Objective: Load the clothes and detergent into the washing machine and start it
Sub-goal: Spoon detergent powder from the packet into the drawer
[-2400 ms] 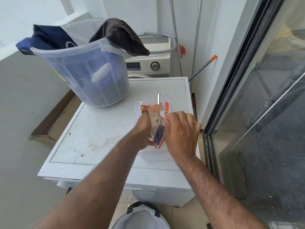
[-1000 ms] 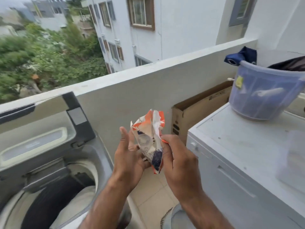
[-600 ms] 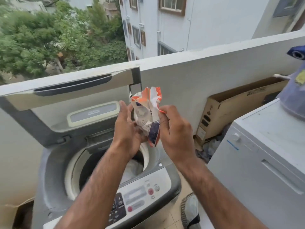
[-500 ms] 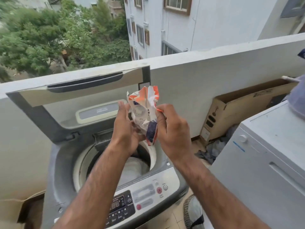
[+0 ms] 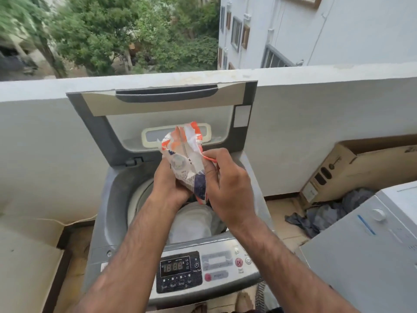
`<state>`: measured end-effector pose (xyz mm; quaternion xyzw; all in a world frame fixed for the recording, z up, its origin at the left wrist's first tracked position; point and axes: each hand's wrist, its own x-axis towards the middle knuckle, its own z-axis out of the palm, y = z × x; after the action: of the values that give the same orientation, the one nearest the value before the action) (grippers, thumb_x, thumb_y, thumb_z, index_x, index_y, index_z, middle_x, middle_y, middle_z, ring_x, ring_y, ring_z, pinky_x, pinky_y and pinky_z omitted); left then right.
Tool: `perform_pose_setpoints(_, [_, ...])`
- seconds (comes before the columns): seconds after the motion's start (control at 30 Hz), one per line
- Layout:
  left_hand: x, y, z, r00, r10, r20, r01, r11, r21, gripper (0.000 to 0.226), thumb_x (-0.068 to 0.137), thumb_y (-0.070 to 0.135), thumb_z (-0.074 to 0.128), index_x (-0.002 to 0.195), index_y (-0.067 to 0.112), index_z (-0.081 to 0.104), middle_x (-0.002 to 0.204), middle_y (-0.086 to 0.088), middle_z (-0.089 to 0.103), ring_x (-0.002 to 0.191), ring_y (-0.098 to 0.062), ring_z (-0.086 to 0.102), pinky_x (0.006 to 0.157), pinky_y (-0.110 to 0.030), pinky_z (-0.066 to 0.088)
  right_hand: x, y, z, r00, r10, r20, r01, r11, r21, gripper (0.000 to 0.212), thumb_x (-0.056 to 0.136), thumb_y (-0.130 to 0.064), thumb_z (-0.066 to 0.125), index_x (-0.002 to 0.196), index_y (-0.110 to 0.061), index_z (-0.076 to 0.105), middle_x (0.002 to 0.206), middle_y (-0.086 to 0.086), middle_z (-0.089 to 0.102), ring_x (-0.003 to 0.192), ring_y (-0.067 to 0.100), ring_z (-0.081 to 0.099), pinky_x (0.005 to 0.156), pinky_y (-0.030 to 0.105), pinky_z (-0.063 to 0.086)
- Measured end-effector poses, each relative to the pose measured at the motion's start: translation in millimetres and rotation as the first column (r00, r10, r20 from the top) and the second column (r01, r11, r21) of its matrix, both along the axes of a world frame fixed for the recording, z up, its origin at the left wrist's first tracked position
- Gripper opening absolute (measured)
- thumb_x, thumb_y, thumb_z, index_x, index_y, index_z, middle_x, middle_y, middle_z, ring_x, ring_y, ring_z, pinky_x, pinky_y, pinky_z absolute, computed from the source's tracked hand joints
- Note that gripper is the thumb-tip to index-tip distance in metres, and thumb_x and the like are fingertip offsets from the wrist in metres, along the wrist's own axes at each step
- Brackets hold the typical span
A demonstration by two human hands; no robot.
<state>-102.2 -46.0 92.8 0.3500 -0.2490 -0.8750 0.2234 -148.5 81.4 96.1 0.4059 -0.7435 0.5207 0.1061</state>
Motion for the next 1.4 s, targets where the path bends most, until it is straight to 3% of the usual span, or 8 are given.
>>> perform_pose_setpoints(0.13, [-2.4, 8.5, -12.8, 0.998, 0.059, 0.019, -0.060, 0.998, 0.024, 0.040, 0.100, 0.032, 0.056, 0.063, 0.016, 0.060, 0.061, 0.001, 0.049, 0.054, -0.013, 0.055, 0.052, -0.020, 0.049, -7.2, 3.0, -13.8, 0.995, 0.084, 0.046, -0.085, 0.996, 0.034, 0.009, 0.101, -0.014, 0.064, 0.109, -0.015, 0.066, 0.085, -0.006, 0.072, 0.074, 0.012, 0.062, 0.060, 0.030, 0.049])
perform_pose_setpoints(0.27, [-16.1, 17.7, -38.7, 0.987, 0.154, 0.053, -0.159, 0.980, 0.117, 0.040, 0.099, 0.049, 0.057, 0.087, 0.016, 0.076, 0.066, -0.001, 0.066, 0.056, -0.018, 0.069, 0.055, -0.022, 0.056, -24.0, 12.4, -21.8, 0.989, 0.142, 0.049, -0.149, 0.975, 0.168, 0.027, 0.096, -0.017, 0.061, 0.121, -0.027, 0.061, 0.095, -0.010, 0.073, 0.078, 0.017, 0.067, 0.061, 0.042, 0.055])
perform_pose_setpoints(0.47, [-30.1, 37.0, -66.4, 0.977, 0.212, 0.006, -0.212, 0.975, 0.067, 0.055, 0.108, 0.042, 0.040, 0.080, 0.013, 0.077, 0.076, -0.007, 0.071, 0.068, -0.022, 0.073, 0.058, -0.029, 0.060, -52.1, 19.3, -22.2, 0.964, 0.267, 0.005, -0.253, 0.904, 0.344, 0.044, 0.088, -0.016, 0.046, 0.119, -0.036, 0.068, 0.129, -0.017, 0.066, 0.093, 0.018, 0.071, 0.064, 0.042, 0.059])
perform_pose_setpoints(0.6, [-32.9, 43.1, -74.2, 0.961, 0.277, 0.013, -0.278, 0.959, 0.061, 0.053, 0.108, 0.037, 0.038, 0.085, 0.012, 0.079, 0.083, -0.009, 0.072, 0.074, -0.023, 0.074, 0.062, -0.029, 0.062, -54.3, 15.9, -14.5, 0.962, 0.274, 0.018, -0.247, 0.836, 0.490, 0.039, 0.092, -0.029, 0.041, 0.110, -0.032, 0.076, 0.135, -0.015, 0.062, 0.090, 0.021, 0.071, 0.066, 0.034, 0.053])
perform_pose_setpoints(0.8, [-24.6, 31.6, -82.9, 0.945, 0.325, -0.043, -0.320, 0.943, 0.097, 0.059, 0.108, 0.040, 0.032, 0.104, 0.010, 0.082, 0.103, -0.015, 0.077, 0.090, -0.031, 0.076, 0.082, -0.039, 0.059, -58.7, 0.8, 0.6, 0.978, 0.203, 0.045, -0.178, 0.706, 0.686, 0.034, 0.099, -0.027, 0.051, 0.130, -0.029, 0.067, 0.139, -0.012, 0.050, 0.100, 0.022, 0.065, 0.071, 0.033, 0.040])
perform_pose_setpoints(1.0, [-9.7, 11.7, -94.5, 0.959, 0.279, -0.043, -0.275, 0.958, 0.082, 0.055, 0.111, 0.042, 0.024, 0.126, 0.011, 0.067, 0.095, -0.014, 0.080, 0.076, -0.028, 0.079, 0.062, -0.035, 0.062, -57.7, -34.4, 4.1, 0.976, 0.181, 0.120, -0.208, 0.622, 0.755, 0.038, 0.101, -0.038, 0.053, 0.136, -0.037, 0.065, 0.148, -0.009, 0.043, 0.127, 0.018, 0.053, 0.084, 0.039, 0.044])
perform_pose_setpoints(1.2, [11.3, -18.8, -113.8, 0.977, 0.207, -0.041, -0.202, 0.974, 0.099, 0.055, 0.106, 0.054, 0.037, 0.123, 0.016, 0.074, 0.112, -0.015, 0.076, 0.094, -0.030, 0.075, 0.093, -0.044, 0.054, -40.7, -89.4, -1.3, 0.979, 0.109, 0.174, -0.205, 0.558, 0.804, 0.034, 0.097, -0.050, 0.055, 0.119, -0.034, 0.076, 0.137, -0.002, 0.054, 0.120, 0.025, 0.057, 0.091, 0.042, 0.050])
perform_pose_setpoints(1.4, [28.8, -38.0, -128.7, 0.989, 0.141, -0.035, -0.135, 0.982, 0.134, 0.063, 0.105, 0.058, 0.035, 0.138, 0.015, 0.067, 0.128, -0.016, 0.072, 0.104, -0.030, 0.074, 0.094, -0.043, 0.056, -20.1, -117.3, -18.3, 0.971, -0.021, 0.237, -0.177, 0.599, 0.781, 0.029, 0.088, -0.056, 0.066, 0.093, -0.032, 0.082, 0.110, -0.003, 0.071, 0.105, 0.024, 0.065, 0.093, 0.047, 0.056])
